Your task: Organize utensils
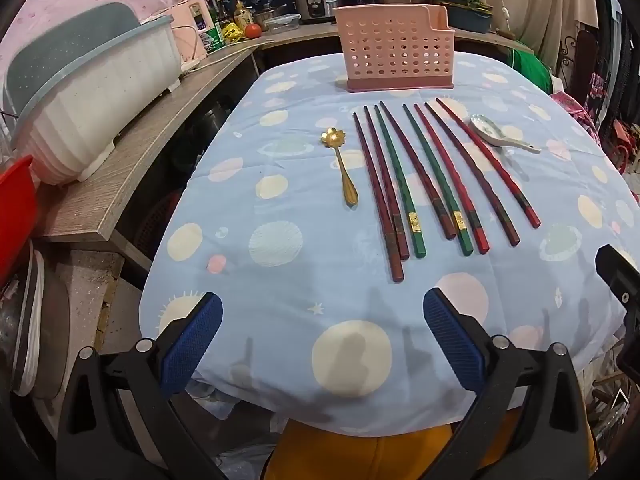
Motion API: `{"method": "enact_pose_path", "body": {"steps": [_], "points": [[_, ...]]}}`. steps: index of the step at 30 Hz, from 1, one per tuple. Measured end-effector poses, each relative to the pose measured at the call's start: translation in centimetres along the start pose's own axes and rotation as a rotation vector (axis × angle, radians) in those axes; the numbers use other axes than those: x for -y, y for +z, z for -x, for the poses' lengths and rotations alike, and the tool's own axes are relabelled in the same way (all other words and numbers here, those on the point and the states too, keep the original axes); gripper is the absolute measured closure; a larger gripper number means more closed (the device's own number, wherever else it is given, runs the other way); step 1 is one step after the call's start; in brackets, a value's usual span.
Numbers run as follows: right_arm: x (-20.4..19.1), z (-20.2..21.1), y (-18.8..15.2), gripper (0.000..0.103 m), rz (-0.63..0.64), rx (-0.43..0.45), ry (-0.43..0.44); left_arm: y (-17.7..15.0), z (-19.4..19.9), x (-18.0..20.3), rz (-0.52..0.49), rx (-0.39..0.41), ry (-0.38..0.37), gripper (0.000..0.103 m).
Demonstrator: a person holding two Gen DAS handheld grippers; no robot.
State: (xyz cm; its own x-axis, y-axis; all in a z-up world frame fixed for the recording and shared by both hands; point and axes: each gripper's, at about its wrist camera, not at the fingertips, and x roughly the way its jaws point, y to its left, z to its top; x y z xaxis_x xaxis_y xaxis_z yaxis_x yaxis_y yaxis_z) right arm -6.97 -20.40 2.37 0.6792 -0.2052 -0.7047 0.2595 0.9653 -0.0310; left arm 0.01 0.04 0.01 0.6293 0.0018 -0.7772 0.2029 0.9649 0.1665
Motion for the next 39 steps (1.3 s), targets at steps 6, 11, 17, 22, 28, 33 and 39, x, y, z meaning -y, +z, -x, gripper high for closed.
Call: {"method": "enact_pose_path", "body": {"steps": [6,11,17,22,28,33,39], "points": [[-0.1,0.1,0.0,0.007,-0.005,-0.001,0.006,0.2,0.8,0.5,0.000,-0.003,0.006,0.007],[-0.1,0.1,0.0,0.007,-0.006,-0.003,0.008,-0.1,0.4,-0.1,0.008,-0.005,-0.007,0.007],[0.1,0.2,-0.2,0.007,-0.005,-0.007,0.009,-0.2,0.0,-0.4,0.015,-0.010,-0.013,0.007],[-0.8,0.2,0.1,0.007,0.000,-0.014,0.009,-0.3,-0.3,-0.3,0.013,-0.016,-0.020,0.007],[-0.5,0.0,-0.2,0.007,-0.001,-0.017,0.009,-0.3,-0.3,-0.1,0.010,-0.013,-0.025,0.007],[-0.5,-0.1,-0.3,0.007,-0.002,-0.021,0.009,-0.3,-0.3,-0.1,0.010,-0.014,-0.025,0.007],[-0.5,-0.2,-0.3,0.007,-0.004,-0.024,0.010,-0.2,-0.5,-0.2,0.015,-0.020,-0.026,0.007]]}}
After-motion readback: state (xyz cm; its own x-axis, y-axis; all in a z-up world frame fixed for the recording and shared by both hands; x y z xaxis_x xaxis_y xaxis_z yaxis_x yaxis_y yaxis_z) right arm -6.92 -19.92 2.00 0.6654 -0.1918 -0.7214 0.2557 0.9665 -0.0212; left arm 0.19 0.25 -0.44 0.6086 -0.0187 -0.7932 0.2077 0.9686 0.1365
